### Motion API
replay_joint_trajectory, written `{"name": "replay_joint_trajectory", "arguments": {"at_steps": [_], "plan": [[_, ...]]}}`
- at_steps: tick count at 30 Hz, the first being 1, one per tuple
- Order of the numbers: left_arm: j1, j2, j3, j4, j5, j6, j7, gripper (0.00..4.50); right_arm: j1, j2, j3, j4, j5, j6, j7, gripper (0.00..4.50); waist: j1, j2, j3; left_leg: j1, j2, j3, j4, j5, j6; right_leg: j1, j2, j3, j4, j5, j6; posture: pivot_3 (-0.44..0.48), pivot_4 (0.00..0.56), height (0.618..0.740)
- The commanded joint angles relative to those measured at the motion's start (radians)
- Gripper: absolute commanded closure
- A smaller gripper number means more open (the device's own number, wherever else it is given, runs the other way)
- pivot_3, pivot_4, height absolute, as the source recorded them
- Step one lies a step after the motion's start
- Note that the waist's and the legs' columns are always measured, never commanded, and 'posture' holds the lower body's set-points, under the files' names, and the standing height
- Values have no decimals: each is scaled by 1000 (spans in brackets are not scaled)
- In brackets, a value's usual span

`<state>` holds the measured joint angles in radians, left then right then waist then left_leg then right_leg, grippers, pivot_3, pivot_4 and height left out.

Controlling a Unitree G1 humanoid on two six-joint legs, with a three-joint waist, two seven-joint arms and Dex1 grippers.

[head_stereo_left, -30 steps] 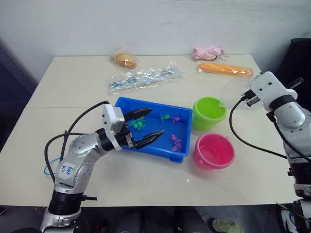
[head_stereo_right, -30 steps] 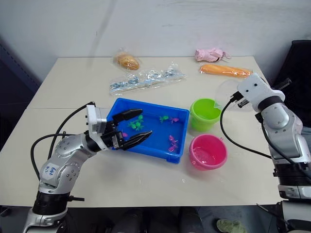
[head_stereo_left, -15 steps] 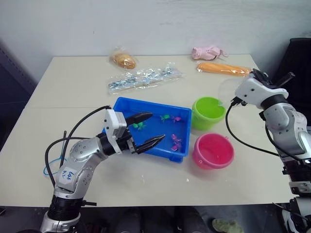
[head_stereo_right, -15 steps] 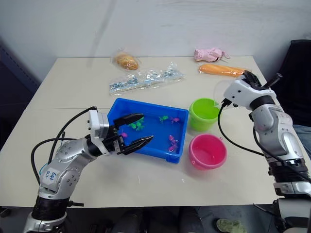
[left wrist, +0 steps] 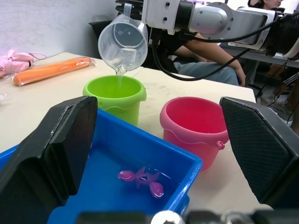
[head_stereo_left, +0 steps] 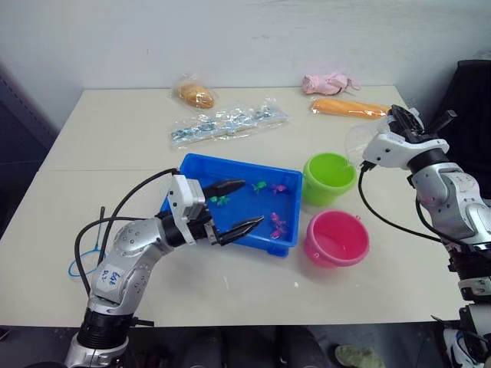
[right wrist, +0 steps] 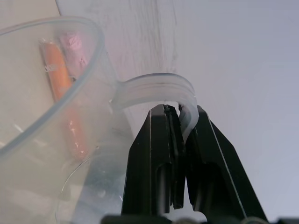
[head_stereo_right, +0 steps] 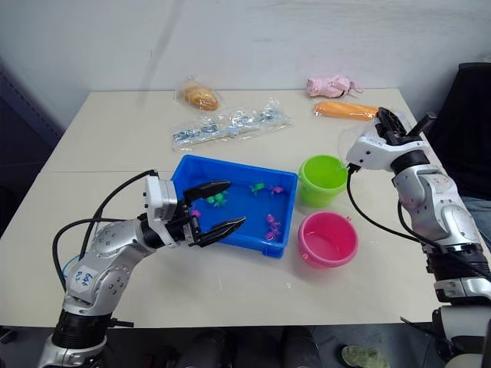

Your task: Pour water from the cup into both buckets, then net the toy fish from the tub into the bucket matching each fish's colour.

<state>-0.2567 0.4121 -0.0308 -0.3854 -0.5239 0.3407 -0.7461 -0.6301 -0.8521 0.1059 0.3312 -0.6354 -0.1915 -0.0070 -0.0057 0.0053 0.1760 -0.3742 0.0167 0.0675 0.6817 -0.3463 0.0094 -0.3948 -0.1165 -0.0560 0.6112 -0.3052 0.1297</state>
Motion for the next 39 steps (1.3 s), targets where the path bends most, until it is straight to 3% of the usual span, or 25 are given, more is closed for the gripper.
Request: {"name": "replay_joint_trajectory", "arguments": {"at_steps": [1, 19, 25, 29, 32, 39], "plan": [[1, -2, -7, -44, -1, -24, -7, 0, -23, -21, -7, -8, -25, -44, -35, 4367, 0, 0, 0, 0, 0, 0, 0, 0, 0, 0, 0, 0, 0, 0, 0, 0, 150, 740], [-1, 5, -5, -36, 1, -31, -18, 0, -61, 12, -35, -8, 6, -84, -37, 4367, -1, 0, 0, 0, 1, 0, 0, 0, 0, 0, 0, 0, 0, 0, 0, 0, 150, 740], [-19, 8, -4, -22, -3, -33, -34, 0, -15, 135, -193, -72, 300, 95, 103, 4367, 2, 0, 0, 0, 1, 0, 1, 0, 0, 1, 0, 0, 1, 0, 0, 0, 150, 740], [-42, 6, -5, -2, -15, -33, -61, 0, 29, 229, -389, -216, 563, 400, 178, 4367, 5, 0, 0, 0, 1, -2, 1, 0, 0, 1, 0, -1, 1, 0, 0, 0, 150, 740], [-61, -14, 26, -4, -83, 2, -62, 0, 70, 299, -591, -403, 870, 706, 239, 4367, 7, 0, 0, 0, 2, -3, 1, 0, 0, 1, 0, -1, 1, 0, 0, 0, 150, 740], [-70, 39, 28, 4, -127, 49, -134, 0, 263, 369, -854, -627, 1191, 1005, 240, 4367, 5, 0, 0, 0, 2, -3, 1, 0, 1, 1, 0, -1, 2, 0, 0, 0, 150, 740]]}}
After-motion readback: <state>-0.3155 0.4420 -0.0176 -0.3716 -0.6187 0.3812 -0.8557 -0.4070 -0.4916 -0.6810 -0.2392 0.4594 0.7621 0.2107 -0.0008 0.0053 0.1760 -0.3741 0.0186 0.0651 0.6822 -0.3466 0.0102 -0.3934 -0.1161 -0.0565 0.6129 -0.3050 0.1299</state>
